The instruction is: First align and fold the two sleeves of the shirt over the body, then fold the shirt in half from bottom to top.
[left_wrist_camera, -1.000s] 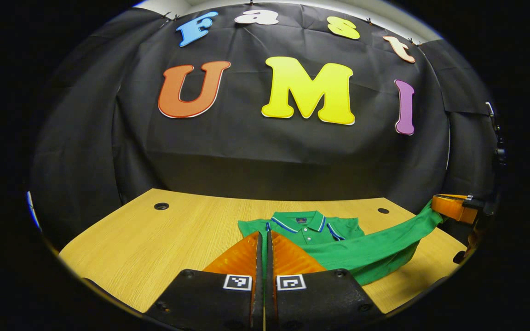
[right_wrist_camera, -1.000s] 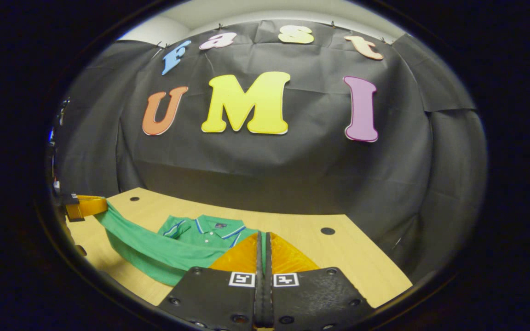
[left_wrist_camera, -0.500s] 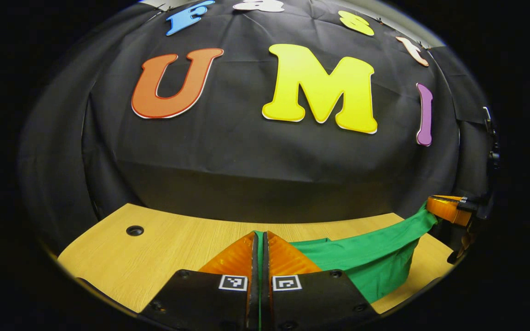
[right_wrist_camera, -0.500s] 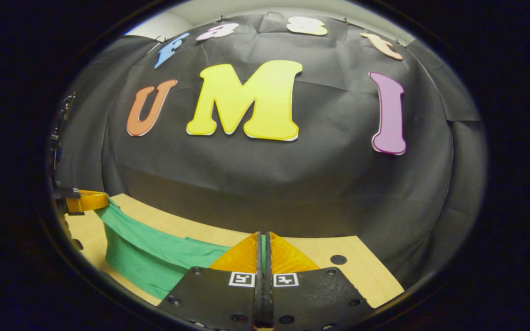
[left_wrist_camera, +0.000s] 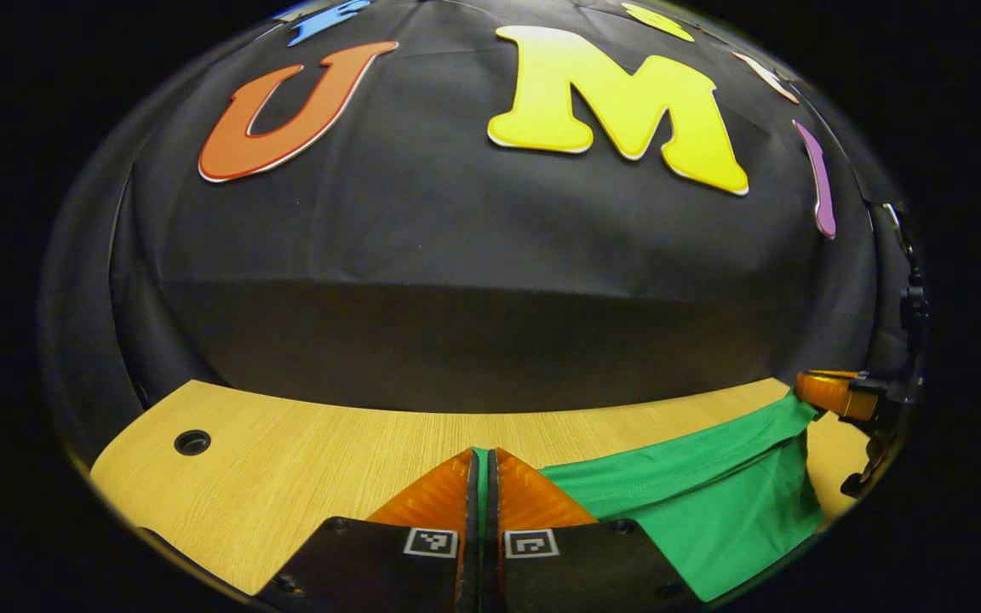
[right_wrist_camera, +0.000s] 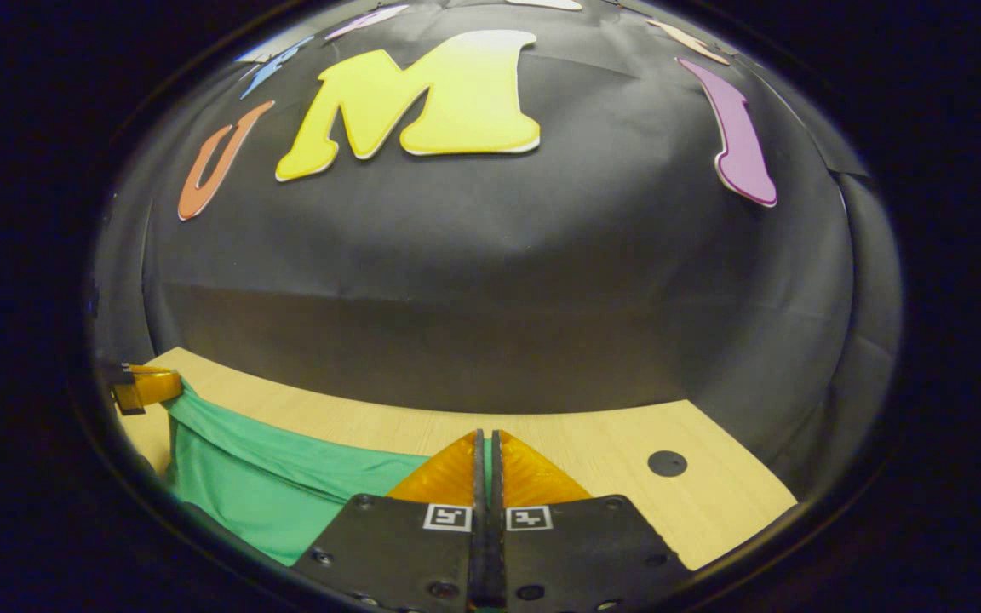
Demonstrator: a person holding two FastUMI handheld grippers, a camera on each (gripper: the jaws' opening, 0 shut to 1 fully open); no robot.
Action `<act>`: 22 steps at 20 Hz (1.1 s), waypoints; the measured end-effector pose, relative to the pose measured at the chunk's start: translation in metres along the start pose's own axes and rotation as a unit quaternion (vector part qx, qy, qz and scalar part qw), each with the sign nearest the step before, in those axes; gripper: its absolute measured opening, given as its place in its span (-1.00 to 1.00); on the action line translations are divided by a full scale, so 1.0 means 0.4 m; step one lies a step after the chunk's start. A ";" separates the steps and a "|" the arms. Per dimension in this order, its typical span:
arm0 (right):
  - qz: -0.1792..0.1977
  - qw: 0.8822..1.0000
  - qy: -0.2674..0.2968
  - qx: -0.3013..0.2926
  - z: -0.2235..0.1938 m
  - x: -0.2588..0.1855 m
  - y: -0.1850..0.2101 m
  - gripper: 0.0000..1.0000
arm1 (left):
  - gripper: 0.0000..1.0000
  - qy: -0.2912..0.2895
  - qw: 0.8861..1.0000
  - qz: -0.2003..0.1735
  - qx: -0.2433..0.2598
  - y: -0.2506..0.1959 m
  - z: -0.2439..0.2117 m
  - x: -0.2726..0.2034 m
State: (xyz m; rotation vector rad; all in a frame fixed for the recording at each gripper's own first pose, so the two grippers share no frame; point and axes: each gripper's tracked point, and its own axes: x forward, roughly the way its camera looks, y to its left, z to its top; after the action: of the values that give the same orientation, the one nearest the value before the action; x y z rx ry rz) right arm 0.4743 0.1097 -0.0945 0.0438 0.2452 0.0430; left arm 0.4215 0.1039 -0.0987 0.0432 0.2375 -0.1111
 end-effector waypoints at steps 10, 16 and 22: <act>-0.004 0.999 0.034 -0.018 -0.127 0.084 0.011 -0.01 | 0.41 0.045 0.998 -0.017 -0.047 -0.043 -0.128 0.038; 0.018 1.000 0.013 -0.010 -0.126 0.048 0.019 0.92 | 0.97 0.019 0.997 0.032 -0.063 0.016 -0.106 0.009; 0.014 1.000 -0.005 -0.008 -0.110 -0.064 0.005 0.92 | 0.96 -0.006 0.998 0.044 -0.052 0.015 -0.096 -0.107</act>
State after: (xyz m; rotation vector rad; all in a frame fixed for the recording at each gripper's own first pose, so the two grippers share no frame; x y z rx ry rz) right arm 0.4386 0.1120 -0.1310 0.0315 0.2335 0.0721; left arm 0.3719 0.1166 -0.1257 -0.0506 0.2285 -0.0104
